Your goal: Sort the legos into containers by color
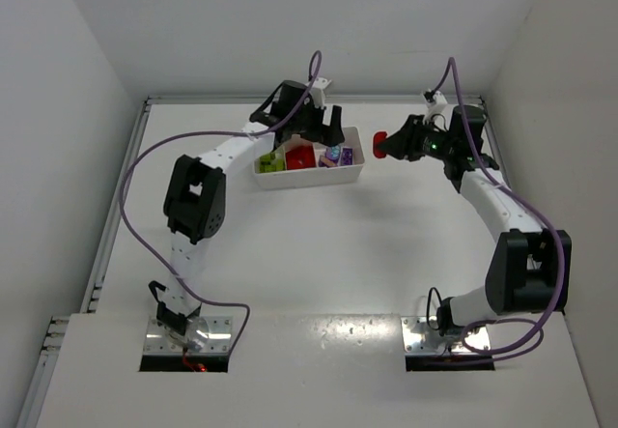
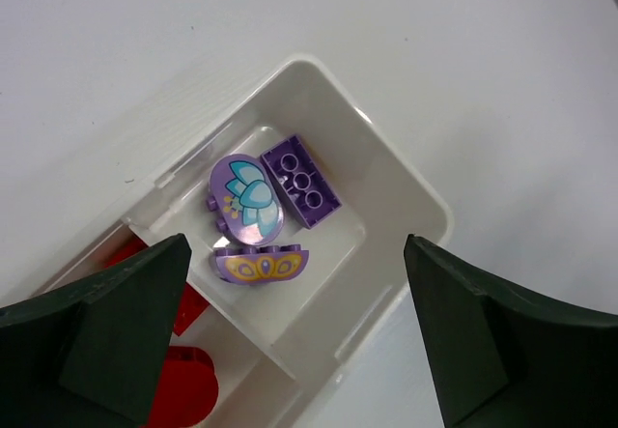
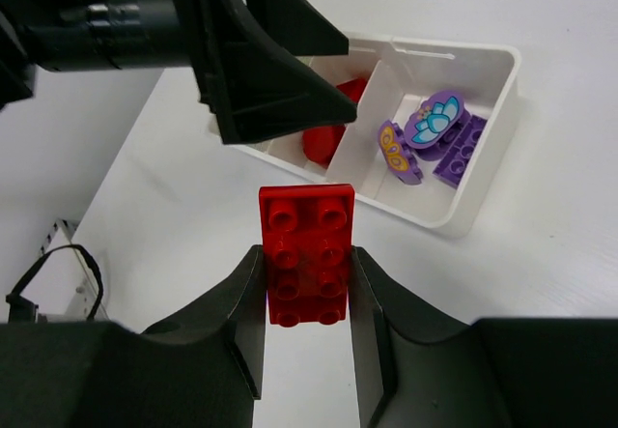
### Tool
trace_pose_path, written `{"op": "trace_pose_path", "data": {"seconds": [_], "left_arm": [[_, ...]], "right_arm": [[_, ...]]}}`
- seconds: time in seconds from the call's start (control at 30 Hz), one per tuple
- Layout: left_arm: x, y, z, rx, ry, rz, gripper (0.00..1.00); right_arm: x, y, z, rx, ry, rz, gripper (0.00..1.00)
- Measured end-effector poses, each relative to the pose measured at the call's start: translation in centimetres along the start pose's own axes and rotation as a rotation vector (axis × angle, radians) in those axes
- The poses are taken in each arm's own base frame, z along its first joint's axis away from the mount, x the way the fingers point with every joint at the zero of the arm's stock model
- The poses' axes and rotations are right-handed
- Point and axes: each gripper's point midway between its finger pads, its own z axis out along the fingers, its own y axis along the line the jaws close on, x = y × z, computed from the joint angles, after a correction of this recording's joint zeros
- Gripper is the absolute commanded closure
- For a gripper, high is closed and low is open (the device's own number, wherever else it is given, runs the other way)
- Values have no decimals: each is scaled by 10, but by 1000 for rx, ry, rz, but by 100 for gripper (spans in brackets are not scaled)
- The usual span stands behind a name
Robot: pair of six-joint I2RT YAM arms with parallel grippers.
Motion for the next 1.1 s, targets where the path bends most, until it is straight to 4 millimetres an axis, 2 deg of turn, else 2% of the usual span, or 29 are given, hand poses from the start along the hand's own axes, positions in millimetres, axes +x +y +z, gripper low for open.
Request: {"op": "trace_pose_path", "data": {"seconds": [0.1,0.2,0.27,0.37,0.43,0.5,0.57,0.7,0.83,0.93,0.97,1.07,1.1], "left_arm": [[-18,-3,-20,1,-35,-30,0],[-43,3,-64,12,-90,-62,0],[-58,25,-105,-24,-144,-89,0],[-78,72,-162,-123,-233,-130,0],[-81,106,-195,-204,-276,-158,0],[-76,126,-214,-265,-288,-177,0],[-65,131,-220,-298,-276,-177,0],[-44,123,-222,-316,-228,-160,0],[-42,126,-230,-350,-226,-143,0],[-44,129,-236,-367,-237,-135,0],[-45,130,-238,-370,-239,-132,0],[-44,129,-238,-362,-235,-126,0],[-42,128,-237,-354,-230,-126,0]], "right_arm": [[3,7,7,-17,15,-17,100],[6,19,25,-60,54,-54,100],[9,30,45,-97,87,-86,100],[15,43,77,-139,132,-115,100],[21,46,101,-150,159,-122,100],[31,45,125,-152,190,-121,100],[42,41,148,-146,220,-118,100],[64,26,183,-119,274,-98,100],[80,12,206,-83,305,-81,98],[87,5,217,-57,312,-80,77],[88,4,219,-50,313,-81,63],[89,5,225,-35,315,-84,41],[88,6,226,-33,313,-85,28]]}}
